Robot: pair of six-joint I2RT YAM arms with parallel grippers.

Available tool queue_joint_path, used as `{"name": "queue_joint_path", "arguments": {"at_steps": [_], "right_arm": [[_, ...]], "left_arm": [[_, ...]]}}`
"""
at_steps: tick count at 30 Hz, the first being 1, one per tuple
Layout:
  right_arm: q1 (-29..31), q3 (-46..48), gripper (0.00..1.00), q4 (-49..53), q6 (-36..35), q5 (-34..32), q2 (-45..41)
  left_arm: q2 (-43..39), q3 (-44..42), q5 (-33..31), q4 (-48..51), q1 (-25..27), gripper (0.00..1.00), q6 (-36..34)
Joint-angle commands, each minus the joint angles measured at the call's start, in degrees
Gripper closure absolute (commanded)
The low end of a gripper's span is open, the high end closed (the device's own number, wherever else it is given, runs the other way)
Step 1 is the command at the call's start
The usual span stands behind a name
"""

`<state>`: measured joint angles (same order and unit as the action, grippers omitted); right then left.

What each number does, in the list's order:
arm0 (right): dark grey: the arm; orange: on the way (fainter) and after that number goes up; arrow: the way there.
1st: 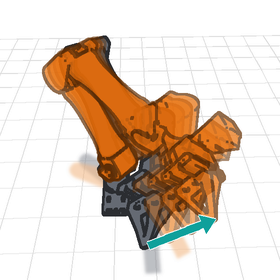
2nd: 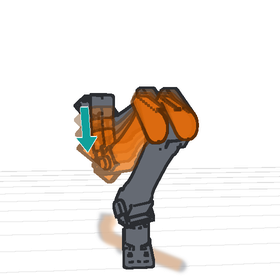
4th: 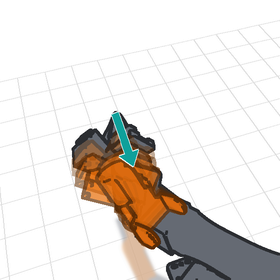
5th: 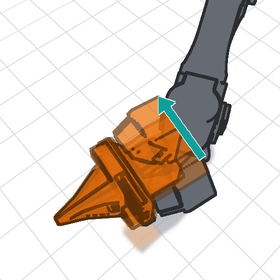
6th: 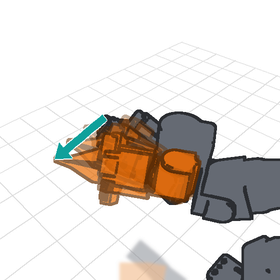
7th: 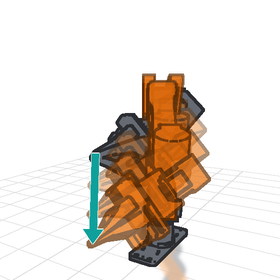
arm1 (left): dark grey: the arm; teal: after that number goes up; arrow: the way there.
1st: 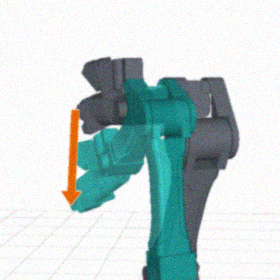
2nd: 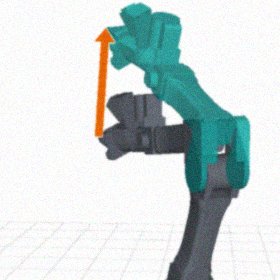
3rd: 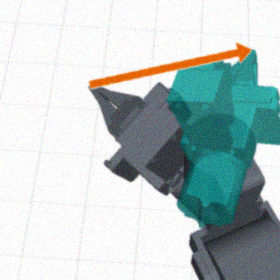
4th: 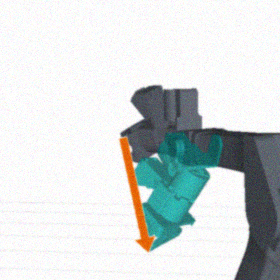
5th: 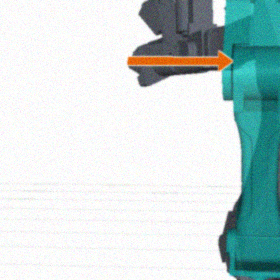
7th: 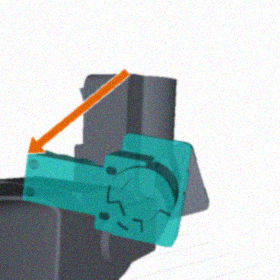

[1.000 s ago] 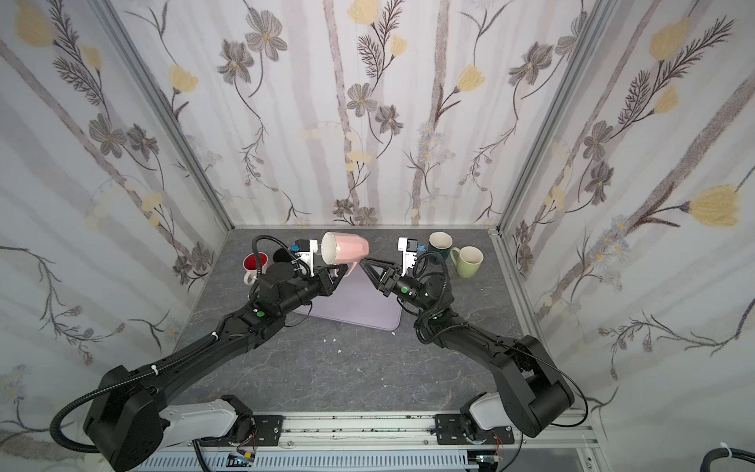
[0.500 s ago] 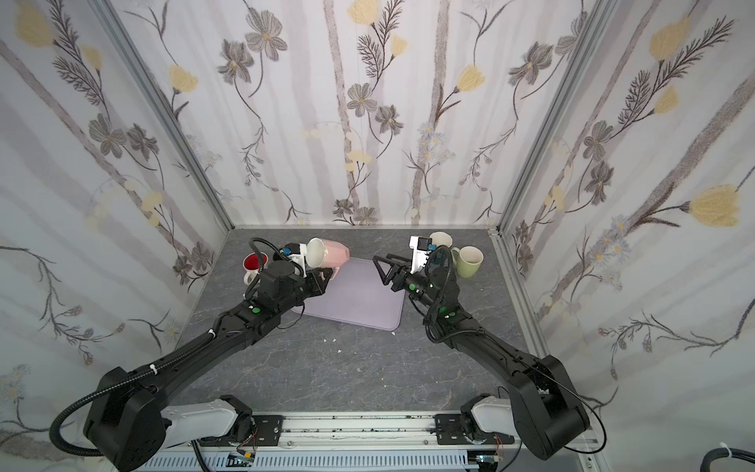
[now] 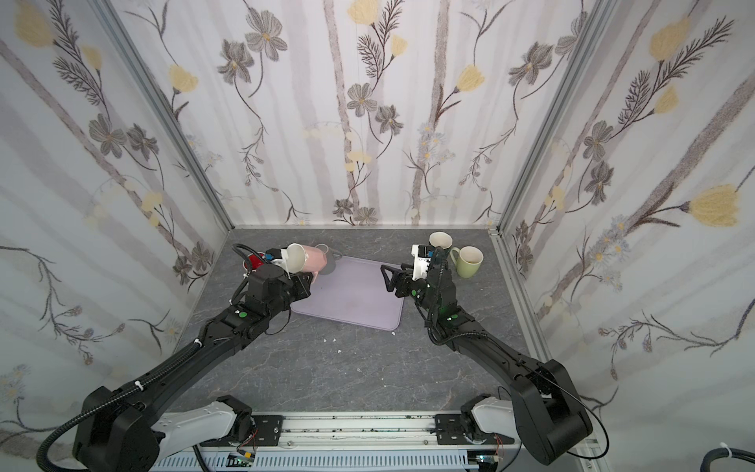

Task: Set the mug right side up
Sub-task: 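Carry the pink mug with the left gripper toward the red-lined white mug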

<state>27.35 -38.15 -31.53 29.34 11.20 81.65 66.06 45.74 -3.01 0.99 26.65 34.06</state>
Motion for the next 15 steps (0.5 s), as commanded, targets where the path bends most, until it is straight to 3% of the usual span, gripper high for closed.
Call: {"name": "queue_joint_path", "arguments": {"at_steps": [1,8,15], "right_arm": [[0.0,1.0,0.19,-4.3,1.1,-0.1,0.6],[0.0,2.5,0.19,-4.1,1.1,-0.8,0.4],[0.1,0.5,0.19,2.9,-2.2,-4.4,1.1]], "left_arm": [[0.5,1.1,-3.9,-1.6,-1.3,1.0,0.5],[4.4,4.6,-8.8,5.9,-5.3,1.0,1.5],[5.1,4.6,-12.7,13.1,-11.2,1.0,3.2]]}}
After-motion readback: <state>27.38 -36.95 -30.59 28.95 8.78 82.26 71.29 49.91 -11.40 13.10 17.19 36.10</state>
